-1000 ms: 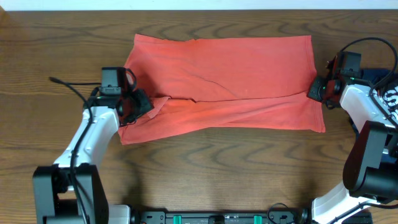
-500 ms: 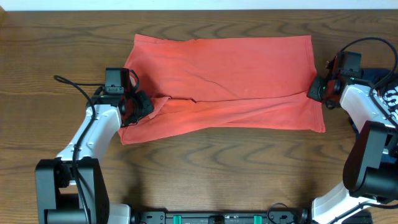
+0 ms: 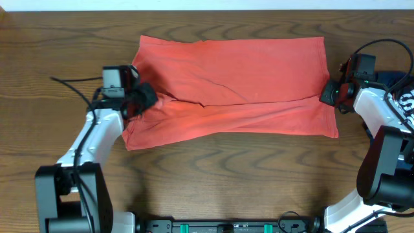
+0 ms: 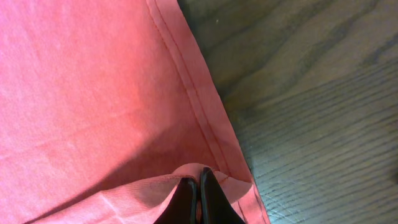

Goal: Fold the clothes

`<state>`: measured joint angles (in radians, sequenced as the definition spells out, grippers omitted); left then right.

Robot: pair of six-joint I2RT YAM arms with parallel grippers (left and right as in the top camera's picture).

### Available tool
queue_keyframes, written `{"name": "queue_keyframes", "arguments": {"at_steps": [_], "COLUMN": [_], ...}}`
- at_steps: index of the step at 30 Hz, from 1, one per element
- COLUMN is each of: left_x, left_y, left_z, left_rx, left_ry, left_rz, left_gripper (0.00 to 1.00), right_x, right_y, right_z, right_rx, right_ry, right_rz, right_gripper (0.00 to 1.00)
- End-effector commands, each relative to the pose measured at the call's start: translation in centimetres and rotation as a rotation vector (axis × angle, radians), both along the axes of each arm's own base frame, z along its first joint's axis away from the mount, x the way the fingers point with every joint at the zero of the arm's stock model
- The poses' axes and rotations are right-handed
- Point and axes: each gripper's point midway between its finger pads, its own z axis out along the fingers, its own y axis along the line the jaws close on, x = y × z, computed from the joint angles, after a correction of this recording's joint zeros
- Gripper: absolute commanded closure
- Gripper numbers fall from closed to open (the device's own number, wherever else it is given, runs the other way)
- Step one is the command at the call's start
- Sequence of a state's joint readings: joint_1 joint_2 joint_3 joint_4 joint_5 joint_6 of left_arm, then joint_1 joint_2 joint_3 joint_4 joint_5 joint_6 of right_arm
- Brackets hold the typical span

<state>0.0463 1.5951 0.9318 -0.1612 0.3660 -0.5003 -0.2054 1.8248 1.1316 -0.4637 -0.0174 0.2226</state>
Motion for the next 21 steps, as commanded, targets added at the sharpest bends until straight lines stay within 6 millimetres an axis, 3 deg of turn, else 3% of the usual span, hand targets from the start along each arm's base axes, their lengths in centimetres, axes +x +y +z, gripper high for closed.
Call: {"name": "queue_keyframes", "arguments": {"at_steps": [1, 3, 4, 5, 8, 10, 14, 21], "left_x": [1.8, 1.6, 1.5, 1.7, 2.0, 2.1, 0.6, -6.5], "left_y": [4.9, 8.4, 9.1, 9.5, 9.2, 8.0, 6.2, 4.7], "left_z": [2.3, 1.7, 1.6, 1.6, 1.8, 1.8, 0.6, -3.4], "left_rx": [-0.002, 0.017, 0.007, -0.01, -0.029, -0.022, -0.049, 0.005], "left_ry": [-0.064, -0.037, -0.033, -0.038, -0.049, -0.052, 0.025, 0.339], "left_rz": [0.251, 0.462, 0.514, 0.544, 0.52, 0.423, 0.32, 0.19], "left_gripper": [0.94, 0.91, 0.83, 0.67, 0.29, 0.18, 0.16, 0.22], "right_x": [0.0, 0.0, 0.0, 0.0, -0.1, -0.1, -0.2, -0.4], "right_y": [-0.2, -0.2, -0.2, -0.2, -0.1, -0.1, -0.1, -0.1], "right_z": [-0.1, -0.1, -0.1, -0.1, -0.1, -0.1, -0.2, -0.2], "right_rx": [-0.021, -0.021, -0.021, -0.021, -0.019, -0.019, -0.018, -0.017], "right_ry": [0.006, 0.006, 0.006, 0.008, 0.012, 0.013, 0.018, 0.023], "right_rz": [0.01, 0.01, 0.01, 0.01, 0.01, 0.01, 0.01, 0.01], "right_gripper": [0.99, 0.99, 0.99, 0.99, 0.99, 0.99, 0.99, 0.99]}}
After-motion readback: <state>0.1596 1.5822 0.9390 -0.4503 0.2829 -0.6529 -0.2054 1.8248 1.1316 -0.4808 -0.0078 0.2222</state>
